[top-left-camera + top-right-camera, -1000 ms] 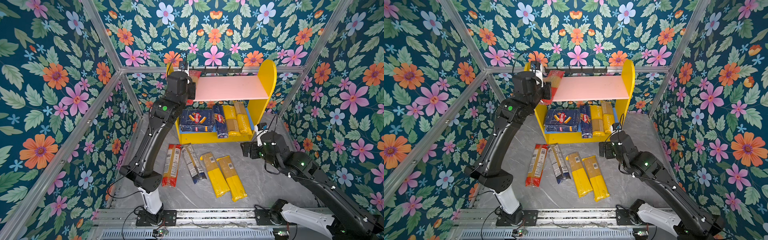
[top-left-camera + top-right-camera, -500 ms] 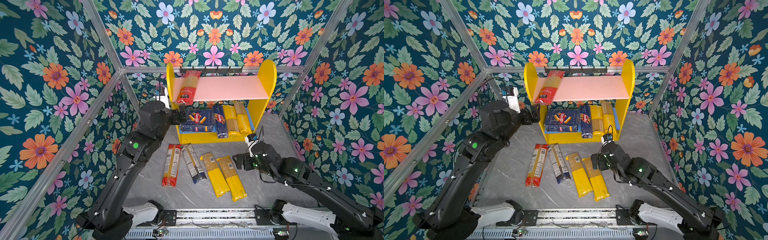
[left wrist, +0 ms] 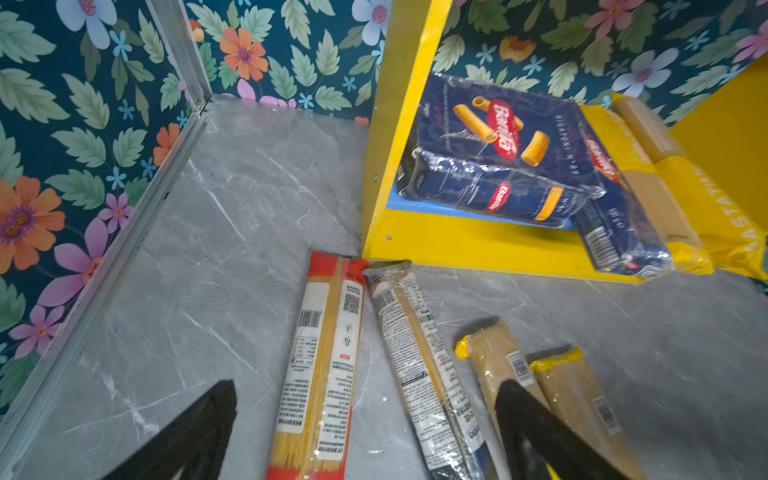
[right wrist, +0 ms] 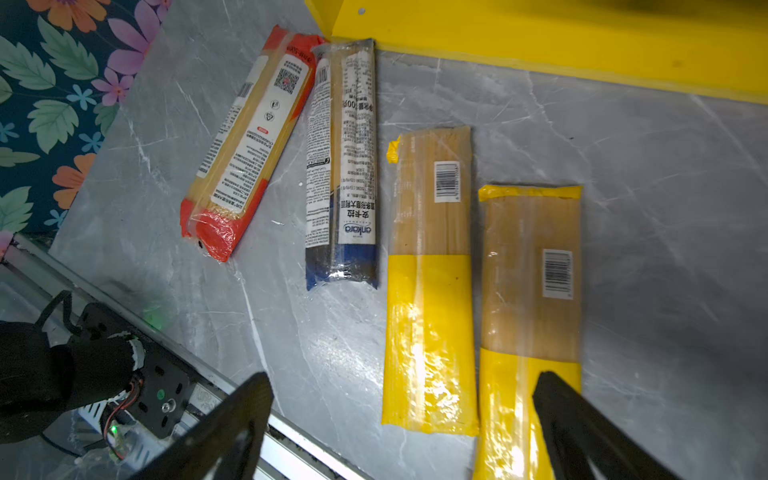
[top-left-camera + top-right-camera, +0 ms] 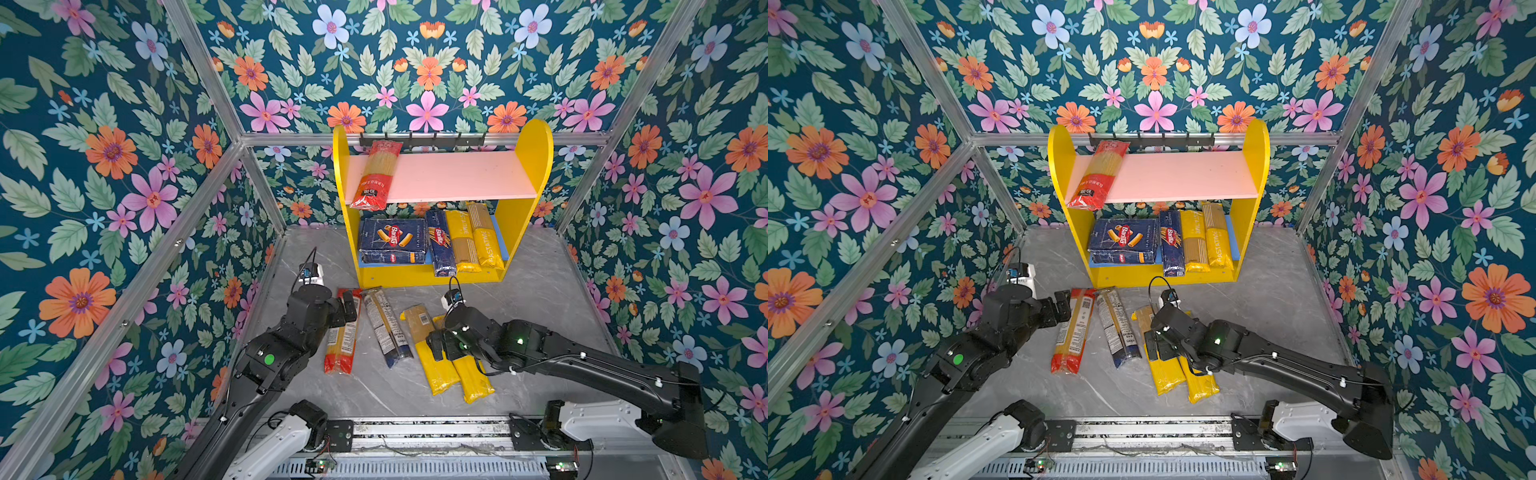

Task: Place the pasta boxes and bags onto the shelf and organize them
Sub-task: 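Withdraw the left gripper while the right gripper reaches toward the white-labeled spaghetti bag, then grasp the white-labeled spaghetti bag with the right gripper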

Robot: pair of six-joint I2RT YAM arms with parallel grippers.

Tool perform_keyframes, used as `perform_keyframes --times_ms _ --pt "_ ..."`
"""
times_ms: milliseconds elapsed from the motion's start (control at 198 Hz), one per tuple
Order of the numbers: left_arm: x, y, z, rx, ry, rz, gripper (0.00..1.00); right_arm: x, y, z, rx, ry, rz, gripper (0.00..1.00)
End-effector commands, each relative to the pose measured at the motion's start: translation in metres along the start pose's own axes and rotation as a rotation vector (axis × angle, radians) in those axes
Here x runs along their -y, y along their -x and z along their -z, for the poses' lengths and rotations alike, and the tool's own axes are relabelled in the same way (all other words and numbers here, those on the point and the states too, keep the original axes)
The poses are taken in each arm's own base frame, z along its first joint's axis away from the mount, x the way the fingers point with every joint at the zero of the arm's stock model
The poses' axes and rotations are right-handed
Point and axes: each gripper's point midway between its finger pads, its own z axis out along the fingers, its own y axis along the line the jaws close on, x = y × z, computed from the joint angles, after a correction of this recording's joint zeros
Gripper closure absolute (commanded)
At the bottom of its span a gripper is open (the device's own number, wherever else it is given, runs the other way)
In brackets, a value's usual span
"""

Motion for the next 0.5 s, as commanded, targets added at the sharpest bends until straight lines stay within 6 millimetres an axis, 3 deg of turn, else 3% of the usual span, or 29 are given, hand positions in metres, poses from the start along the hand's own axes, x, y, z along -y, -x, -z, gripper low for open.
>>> perform_keyframes --times_ms 0,267,499 --pt "-0.007 -0.012 -0.002 -0.021 0.022 0.023 0.00 -0.029 0.006 -0.019 0.006 0.100 -0.019 0.01" --pt "-0.008 -0.053 -0.011 -0.094 -0.027 0.051 0.01 -0.062 -0.007 -0.073 -0.101 0.115 0.037 0.01" --pt "-0.010 -0.045 -0.004 -0.064 -0.028 0.064 0.00 -0.075 -0.028 -0.124 -0.200 0.104 0.058 0.01"
